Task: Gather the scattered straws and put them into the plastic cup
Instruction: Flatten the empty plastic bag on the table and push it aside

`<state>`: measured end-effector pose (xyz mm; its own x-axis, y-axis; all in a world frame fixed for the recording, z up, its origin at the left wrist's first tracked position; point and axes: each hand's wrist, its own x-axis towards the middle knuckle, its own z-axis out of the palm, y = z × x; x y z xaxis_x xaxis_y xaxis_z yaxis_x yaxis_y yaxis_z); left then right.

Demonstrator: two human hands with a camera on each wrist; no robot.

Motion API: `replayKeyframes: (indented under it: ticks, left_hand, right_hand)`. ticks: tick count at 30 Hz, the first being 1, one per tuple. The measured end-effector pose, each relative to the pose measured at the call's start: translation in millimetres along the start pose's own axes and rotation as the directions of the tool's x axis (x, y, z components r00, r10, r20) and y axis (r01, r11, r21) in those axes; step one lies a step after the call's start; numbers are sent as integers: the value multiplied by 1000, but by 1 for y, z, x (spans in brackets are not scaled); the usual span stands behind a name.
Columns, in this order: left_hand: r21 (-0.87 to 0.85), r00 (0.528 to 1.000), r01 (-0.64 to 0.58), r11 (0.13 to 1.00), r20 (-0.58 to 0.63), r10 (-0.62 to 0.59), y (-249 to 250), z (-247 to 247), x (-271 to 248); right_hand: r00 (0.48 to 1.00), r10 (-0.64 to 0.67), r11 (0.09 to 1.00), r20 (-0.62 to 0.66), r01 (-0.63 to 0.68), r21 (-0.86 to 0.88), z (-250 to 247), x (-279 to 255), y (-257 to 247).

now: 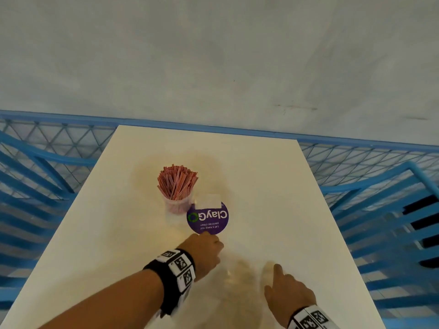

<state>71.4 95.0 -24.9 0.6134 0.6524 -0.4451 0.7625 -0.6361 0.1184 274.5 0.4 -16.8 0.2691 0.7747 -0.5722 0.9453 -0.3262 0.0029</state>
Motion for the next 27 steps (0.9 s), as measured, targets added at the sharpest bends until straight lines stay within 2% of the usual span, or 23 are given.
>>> replayKeyframes:
  ticks: [5, 8, 11, 17, 21, 27]
  left_hand:
    - [-10, 991, 134, 991, 16, -134, 14, 18, -1]
    - [-184, 986, 167, 969, 52, -160, 12, 19, -16]
    - [-406, 987, 140, 903, -18, -161, 2, 25, -42]
    - [-624, 975, 71, 778, -122, -187, -13, 42, -100]
    - [-581, 979, 31, 813, -147, -142, -28, 60, -135]
    - [-571, 986, 122, 812, -24, -165, -54, 81, -173]
  right_hand:
    - [1000, 26, 993, 0, -25, 114, 0, 8, -2]
    - [999, 8, 988, -39, -2, 153, 0, 6, -2]
    - [993, -17, 975, -120, 43, 218, -2, 0, -5]
    - [950, -89, 958, -299, 164, 236, -24, -21, -49]
    - [908, -206, 949, -365, 277, 153, -43, -22, -101]
    - [789, -513, 846, -338, 532, -41, -51, -18, -193]
